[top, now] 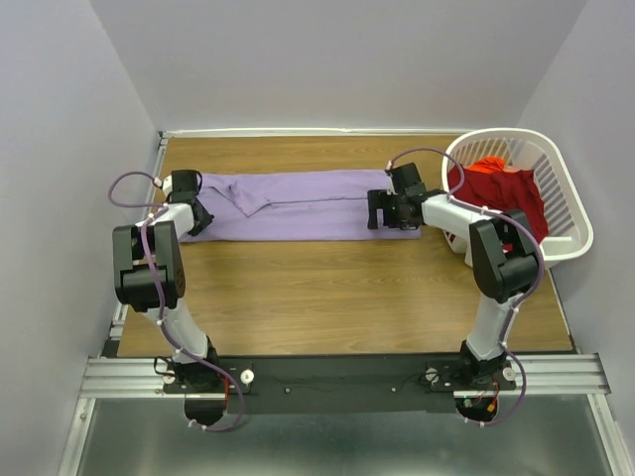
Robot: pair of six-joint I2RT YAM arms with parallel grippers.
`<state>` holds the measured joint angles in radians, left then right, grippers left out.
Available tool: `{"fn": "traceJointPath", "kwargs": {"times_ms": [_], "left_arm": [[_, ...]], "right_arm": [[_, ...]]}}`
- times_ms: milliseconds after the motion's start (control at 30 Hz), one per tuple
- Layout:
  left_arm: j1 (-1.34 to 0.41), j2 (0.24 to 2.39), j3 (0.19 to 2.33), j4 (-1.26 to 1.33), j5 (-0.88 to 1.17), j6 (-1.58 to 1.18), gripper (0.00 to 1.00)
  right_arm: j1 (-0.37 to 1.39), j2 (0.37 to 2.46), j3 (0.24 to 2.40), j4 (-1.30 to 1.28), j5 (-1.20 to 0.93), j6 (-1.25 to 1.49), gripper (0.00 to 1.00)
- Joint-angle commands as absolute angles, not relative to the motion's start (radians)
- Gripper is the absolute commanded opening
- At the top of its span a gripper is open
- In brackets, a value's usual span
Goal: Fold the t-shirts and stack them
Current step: Fold the tshirt
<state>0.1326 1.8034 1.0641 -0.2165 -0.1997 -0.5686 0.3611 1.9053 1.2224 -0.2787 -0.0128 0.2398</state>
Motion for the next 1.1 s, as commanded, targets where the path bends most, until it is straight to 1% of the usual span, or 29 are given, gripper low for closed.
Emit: {"fn": "traceJointPath", "kwargs": {"times_ms": [0,133,267,300,333,367,467,533,567,667,733,767,800,833,900,933,1000,1033,1067], "left_arm": [[0.175,1.784,0.960,-0.313,-0.201,-0.552,0.29],[0.215,1.691,0.817,-0.319,-0.184,-0.542,0.29],[0.227,1.516,0.753,-0.324,-0.170,-0.545,0.30],[0.226,1.487,0.750,-0.319,-0.147,-0.546,0.30],[0.222,1.426,0.749,-0.308,-0.090,-0.563,0.31],[0.216,1.425,0.752,-0.304,-0.069,-0.563,0.32],[0.181,1.313,0.791,-0.308,-0.049,-0.581,0.36],[0.161,1.287,0.807,-0.298,-0.038,-0.589,0.38],[0.144,1.281,0.814,-0.266,-0.026,-0.589,0.38],[0.109,1.336,0.831,-0.206,-0.005,-0.595,0.39],[0.095,1.388,0.859,-0.196,0.020,-0.594,0.39],[0.088,1.444,0.883,-0.193,0.018,-0.594,0.38],[0.087,1.471,0.896,-0.195,0.020,-0.595,0.37],[0.086,1.497,0.908,-0.187,0.026,-0.595,0.35],[0.083,1.561,0.946,-0.189,0.032,-0.591,0.34],[0.083,1.577,0.956,-0.186,0.034,-0.591,0.34],[0.080,1.609,0.973,-0.178,0.035,-0.588,0.34],[0.078,1.615,0.976,-0.175,0.037,-0.586,0.34],[0.078,1.626,0.971,-0.172,0.035,-0.586,0.34]], "right_arm": [[0.344,1.849,1.086,-0.353,0.048,0.290,1.00],[0.344,1.747,1.000,-0.432,0.051,0.314,1.00],[0.347,1.654,0.974,-0.526,0.020,0.278,1.00],[0.359,1.646,0.986,-0.566,0.014,0.264,1.00],[0.389,1.629,1.047,-0.595,0.014,0.238,1.00],[0.390,1.629,1.048,-0.595,0.018,0.226,1.00],[0.481,1.615,1.153,-0.612,0.032,0.203,1.00],[0.506,1.618,1.205,-0.588,0.005,0.199,1.00],[0.526,1.630,1.250,-0.548,-0.041,0.198,1.00],[0.592,1.661,1.311,-0.439,-0.071,0.180,0.99],[0.624,1.703,1.359,-0.402,-0.086,0.148,0.94],[0.640,1.759,1.412,-0.385,-0.110,0.137,0.91],[0.665,1.791,1.448,-0.367,-0.126,0.127,0.83],[0.679,1.822,1.483,-0.362,-0.142,0.102,0.79],[0.724,1.917,1.581,-0.344,-0.173,0.077,0.71],[0.741,1.949,1.607,-0.335,-0.178,0.054,0.70],[0.777,2.003,1.663,-0.307,-0.199,0.034,0.66],[0.787,2.063,1.719,-0.298,-0.209,0.017,0.63],[0.796,2.091,1.747,-0.290,-0.230,0.009,0.62]]}}
